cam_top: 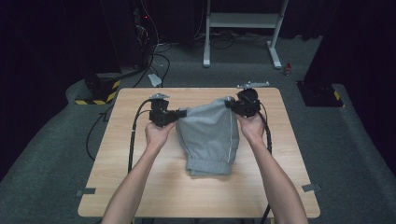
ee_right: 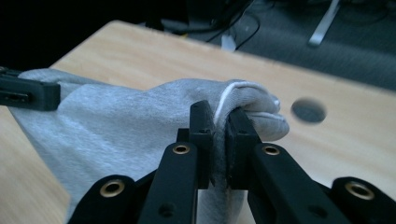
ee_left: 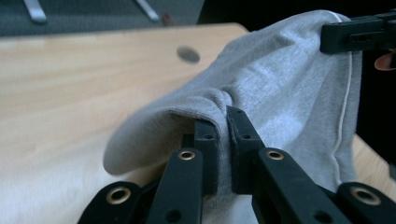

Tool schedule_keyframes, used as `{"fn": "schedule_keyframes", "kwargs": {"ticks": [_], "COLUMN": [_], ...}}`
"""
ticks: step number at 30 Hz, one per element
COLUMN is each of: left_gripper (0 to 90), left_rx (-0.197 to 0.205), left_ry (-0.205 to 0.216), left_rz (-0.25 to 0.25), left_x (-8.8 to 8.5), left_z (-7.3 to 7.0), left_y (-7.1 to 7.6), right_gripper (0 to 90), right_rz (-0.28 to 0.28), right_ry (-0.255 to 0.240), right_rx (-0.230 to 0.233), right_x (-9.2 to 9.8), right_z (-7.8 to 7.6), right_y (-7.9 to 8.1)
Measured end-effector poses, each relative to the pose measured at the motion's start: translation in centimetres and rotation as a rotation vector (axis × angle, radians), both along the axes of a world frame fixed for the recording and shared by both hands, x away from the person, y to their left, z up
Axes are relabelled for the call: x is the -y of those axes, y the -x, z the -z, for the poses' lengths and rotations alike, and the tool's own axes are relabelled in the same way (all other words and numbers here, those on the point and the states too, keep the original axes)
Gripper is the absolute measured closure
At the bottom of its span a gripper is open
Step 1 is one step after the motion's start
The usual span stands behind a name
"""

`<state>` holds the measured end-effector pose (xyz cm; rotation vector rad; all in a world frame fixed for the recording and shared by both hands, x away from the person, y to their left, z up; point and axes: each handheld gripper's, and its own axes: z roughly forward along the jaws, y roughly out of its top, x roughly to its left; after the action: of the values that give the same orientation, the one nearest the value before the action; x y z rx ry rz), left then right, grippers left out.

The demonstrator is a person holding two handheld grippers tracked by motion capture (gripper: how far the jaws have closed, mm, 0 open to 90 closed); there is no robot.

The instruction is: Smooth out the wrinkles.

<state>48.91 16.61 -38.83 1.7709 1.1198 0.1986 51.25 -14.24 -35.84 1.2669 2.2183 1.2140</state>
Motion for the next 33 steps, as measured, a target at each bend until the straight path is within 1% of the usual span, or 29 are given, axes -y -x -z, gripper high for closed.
{"fn": "schedule_keyframes", "kwargs": {"ticks": [2, 3, 4, 5, 6, 7, 8, 9, 10, 11, 12, 14, 15, 17, 18, 19, 20, 21, 26, 29, 33], "left_gripper": [83.8, 83.8, 83.7, 83.5, 83.3, 83.1, 82.7, 82.4, 82.2, 81.9, 81.7, 81.6, 81.6, 81.5, 81.4, 81.2, 81.1, 81.0, 80.5, 80.5, 80.6], "left_rx": [0.023, 0.029, 0.04, 0.047, 0.044, 0.034, 0.025, 0.012, -0.002, -0.011, -0.017, -0.027, -0.027, -0.029, -0.022, -0.023, -0.014, -0.016, -0.003, -0.006, -0.009], "left_ry": [0.012, -0.004, -0.018, -0.038, -0.048, -0.052, -0.057, -0.051, -0.054, -0.063, -0.072, -0.077, -0.076, -0.079, -0.08, -0.079, -0.089, -0.09, -0.121, -0.128, -0.152], "left_rz": [0.008, 0.024, 0.035, 0.045, 0.055, 0.064, 0.066, 0.066, 0.072, 0.077, 0.082, 0.097, 0.099, 0.111, 0.115, 0.12, 0.127, 0.13, 0.15, 0.152, 0.156], "left_x": [0.3, 0.5, 0.7, 0.9, 1.0, 1.0, 1.0, 1.0, 1.0, 1.0, 1.1, 1.2, 1.2, 1.3, 1.4, 1.5, 1.5, 1.6, 1.8, 1.7, 1.8], "left_z": [-0.7, -0.8, -0.7, -0.5, 0.0, 0.9, 1.5, 2.3, 3.3, 3.9, 4.6, 5.8, 6.1, 6.7, 6.8, 7.0, 7.0, 7.1, 7.7, 8.2, 8.9], "left_y": [0.5, 0.9, 1.5, 2.1, 2.6, 3.3, 3.7, 4.2, 4.7, 5.0, 5.4, 6.3, 6.6, 7.2, 7.5, 7.8, 8.0, 8.3, 9.3, 9.8, 10.5], "right_gripper": [83.4, 83.4, 83.5, 83.4, 83.4, 83.4, 83.4, 83.3, 83.3, 83.2, 83.3, 83.2, 83.2, 83.2, 83.2, 83.2, 83.1, 83.1, 83.0, 82.9, 82.9], "right_rz": [0.001, -0.009, -0.013, -0.019, -0.023, -0.032, -0.043, -0.054, -0.061, -0.071, -0.076, -0.084, -0.086, -0.084, -0.083, -0.082, -0.083, -0.08, -0.078, -0.079, -0.081], "right_ry": [-0.005, -0.01, -0.009, -0.009, -0.008, -0.01, -0.017, -0.019, -0.022, -0.027, -0.03, -0.033, -0.037, -0.05, -0.05, -0.056, -0.056, -0.054, -0.055, -0.046, -0.026], "right_rx": [0.031, 0.051, 0.059, 0.065, 0.067, 0.066, 0.065, 0.064, 0.058, 0.051, 0.045, 0.025, 0.016, -0.002, -0.004, -0.004, -0.005, -0.009, -0.008, -0.001, -0.017], "right_x": [0.0, 0.1, 0.2, 0.3, 0.4, 0.5, 0.5, 0.6, 0.5, 0.5, 0.6, 0.7, 0.9, 1.2, 1.5, 1.7, 2.0, 2.1, 2.9, 3.3, 3.7], "right_z": [-1.4, -1.7, -1.9, -1.8, -1.5, -1.0, -0.1, 0.5, 1.4, 2.6, 3.4, 5.3, 6.3, 7.4, 7.9, 8.3, 8.8, 9.0, 10.1, 10.8, 11.7], "right_y": [0.2, 0.5, 0.8, 1.3, 1.8, 2.4, 3.3, 3.8, 4.5, 5.5, 6.0, 7.2, 7.8, 8.7, 9.1, 9.5, 10.0, 10.3, 11.6, 12.3, 13.1]}}
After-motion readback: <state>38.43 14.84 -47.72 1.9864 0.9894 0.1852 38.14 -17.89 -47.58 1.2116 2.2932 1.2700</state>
